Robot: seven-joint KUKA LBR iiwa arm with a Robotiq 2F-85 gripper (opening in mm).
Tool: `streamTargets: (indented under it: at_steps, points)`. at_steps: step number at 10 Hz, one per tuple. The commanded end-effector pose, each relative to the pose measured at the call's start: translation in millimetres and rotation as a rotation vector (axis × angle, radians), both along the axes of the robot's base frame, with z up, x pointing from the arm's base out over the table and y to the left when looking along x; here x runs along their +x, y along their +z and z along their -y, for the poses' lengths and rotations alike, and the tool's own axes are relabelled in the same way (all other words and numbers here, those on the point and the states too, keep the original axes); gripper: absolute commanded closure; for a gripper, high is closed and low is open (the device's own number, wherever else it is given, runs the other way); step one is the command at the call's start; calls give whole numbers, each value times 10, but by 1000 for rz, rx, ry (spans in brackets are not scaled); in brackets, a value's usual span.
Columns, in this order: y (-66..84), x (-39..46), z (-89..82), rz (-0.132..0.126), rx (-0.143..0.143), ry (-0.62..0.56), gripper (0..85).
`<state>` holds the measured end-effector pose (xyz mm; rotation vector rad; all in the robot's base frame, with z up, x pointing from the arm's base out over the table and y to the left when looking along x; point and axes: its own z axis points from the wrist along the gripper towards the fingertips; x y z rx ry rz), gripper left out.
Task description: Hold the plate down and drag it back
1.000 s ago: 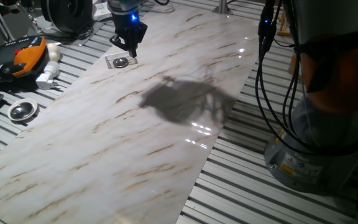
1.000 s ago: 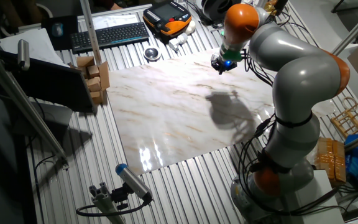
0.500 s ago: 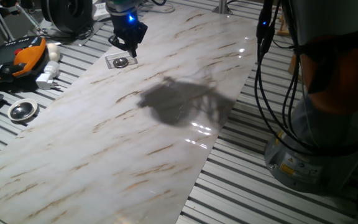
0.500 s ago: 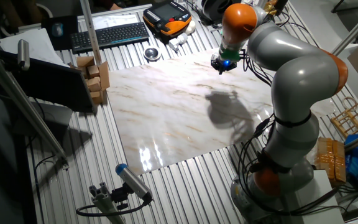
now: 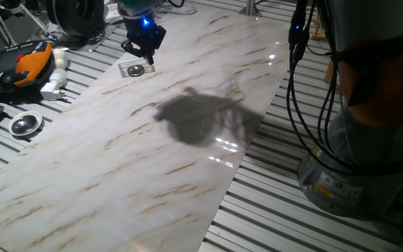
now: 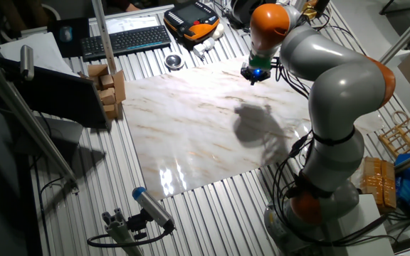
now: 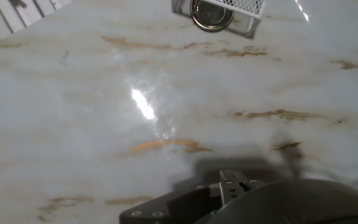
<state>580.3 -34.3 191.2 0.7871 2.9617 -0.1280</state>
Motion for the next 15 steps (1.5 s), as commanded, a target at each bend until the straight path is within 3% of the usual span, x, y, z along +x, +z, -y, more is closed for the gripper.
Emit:
streamTargets:
  at_steps: [1,4,7,9,12,15]
  points:
    - [-35,31,7,6,-4,-8,850]
    - [-147,232,90,38,-10,-41,850]
    - [-183,456,246,42,-4,-44,850]
    - [-249,595,353,61,-19,-57,850]
    - [-334,723,475,70,-23,-65,850]
    - [-463,766,513,98,-37,-96,850]
